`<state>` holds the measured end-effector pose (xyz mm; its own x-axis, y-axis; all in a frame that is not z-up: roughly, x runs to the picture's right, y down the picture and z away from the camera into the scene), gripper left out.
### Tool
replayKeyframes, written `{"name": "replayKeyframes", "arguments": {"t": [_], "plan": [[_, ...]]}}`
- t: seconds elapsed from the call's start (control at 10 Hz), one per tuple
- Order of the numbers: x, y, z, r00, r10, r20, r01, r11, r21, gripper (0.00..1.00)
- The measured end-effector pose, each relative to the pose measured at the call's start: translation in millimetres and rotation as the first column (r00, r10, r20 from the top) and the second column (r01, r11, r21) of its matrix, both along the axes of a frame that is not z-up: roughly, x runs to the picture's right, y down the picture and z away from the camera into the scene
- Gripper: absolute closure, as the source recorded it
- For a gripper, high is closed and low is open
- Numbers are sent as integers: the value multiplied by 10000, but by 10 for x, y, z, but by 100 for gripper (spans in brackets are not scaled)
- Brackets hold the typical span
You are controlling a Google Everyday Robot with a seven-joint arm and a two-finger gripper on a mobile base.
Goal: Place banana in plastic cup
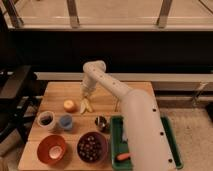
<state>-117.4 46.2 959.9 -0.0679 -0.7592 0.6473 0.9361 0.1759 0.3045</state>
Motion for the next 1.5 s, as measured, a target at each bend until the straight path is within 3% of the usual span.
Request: {"name": "replayKeyframes", "arguments": {"t": [0.1, 0.3, 0.6, 0.8, 1.0, 1.1, 1.3, 1.5], "plan": [[38, -70, -105, 9999, 147, 9, -147, 9998, 93, 100], [80, -191, -278, 9997, 250, 17, -251, 9991, 350, 100], [139, -489, -774, 9986, 447, 272, -474, 9931, 1069, 100], [182, -629, -1176, 9946, 696, 769, -808, 9849, 1532, 100], [221, -635, -1494, 9868, 893, 1351, -1133, 9768, 1819, 100], [209, -606, -1591, 9828, 897, 1611, -1192, 9757, 1838, 100], [111, -490, -1710, 9804, 729, 1829, -1029, 9817, 1604, 100], [-71, -332, -1834, 9746, 750, 2108, -990, 9895, 1055, 100]]}}
